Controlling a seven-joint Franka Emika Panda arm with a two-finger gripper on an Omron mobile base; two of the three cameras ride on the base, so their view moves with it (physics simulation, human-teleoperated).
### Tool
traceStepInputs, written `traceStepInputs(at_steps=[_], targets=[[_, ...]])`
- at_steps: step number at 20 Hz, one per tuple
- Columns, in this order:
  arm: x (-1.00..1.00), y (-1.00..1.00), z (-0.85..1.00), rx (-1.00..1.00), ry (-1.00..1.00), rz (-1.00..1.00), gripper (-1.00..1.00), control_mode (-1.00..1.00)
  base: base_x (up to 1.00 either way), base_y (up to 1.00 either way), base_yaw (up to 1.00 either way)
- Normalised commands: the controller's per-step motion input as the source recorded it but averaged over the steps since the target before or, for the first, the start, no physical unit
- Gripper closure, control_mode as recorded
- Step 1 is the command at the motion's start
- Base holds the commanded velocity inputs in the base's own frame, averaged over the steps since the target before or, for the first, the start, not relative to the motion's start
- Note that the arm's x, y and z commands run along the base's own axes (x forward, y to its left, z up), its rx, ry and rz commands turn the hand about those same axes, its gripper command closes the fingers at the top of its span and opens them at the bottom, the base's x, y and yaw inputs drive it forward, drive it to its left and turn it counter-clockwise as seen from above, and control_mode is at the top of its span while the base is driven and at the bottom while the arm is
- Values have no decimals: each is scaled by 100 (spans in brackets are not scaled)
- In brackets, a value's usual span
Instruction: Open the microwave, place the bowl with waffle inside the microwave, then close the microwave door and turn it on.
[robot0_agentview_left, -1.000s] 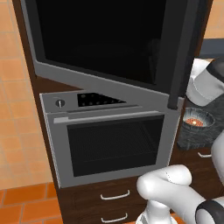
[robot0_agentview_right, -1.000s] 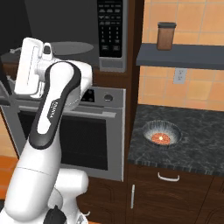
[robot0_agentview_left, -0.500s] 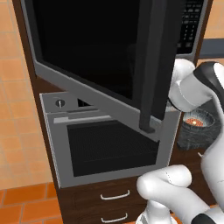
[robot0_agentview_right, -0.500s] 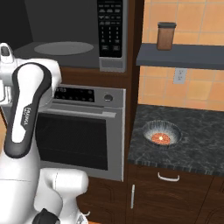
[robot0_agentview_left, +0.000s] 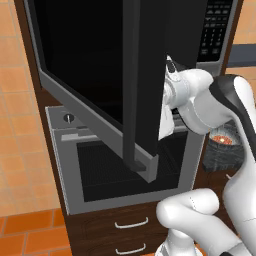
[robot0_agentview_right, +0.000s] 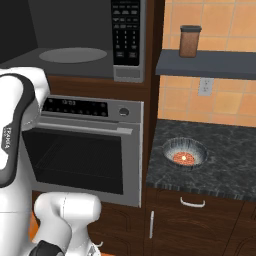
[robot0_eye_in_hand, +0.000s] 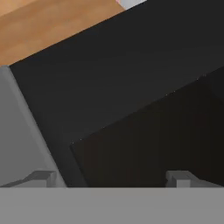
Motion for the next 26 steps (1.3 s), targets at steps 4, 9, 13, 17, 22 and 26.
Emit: traceStepInputs(at_steps=[4, 9, 13, 17, 22, 26], targets=[[0, -86, -7, -13, 0, -27, -100, -100, 0, 0, 0], [-2, -100, -10, -17, 0, -32, -100, -100, 0, 0, 0], [-4, -100, -20, -21, 0, -30, -100, -100, 0, 0, 0], [0, -100, -25, -19, 0, -30, -100, -100, 0, 0, 0], [4, -100, -29, -16, 0, -22, -100, -100, 0, 0, 0], [16, -100, -34, -15, 0, -23, -100, -100, 0, 0, 0]])
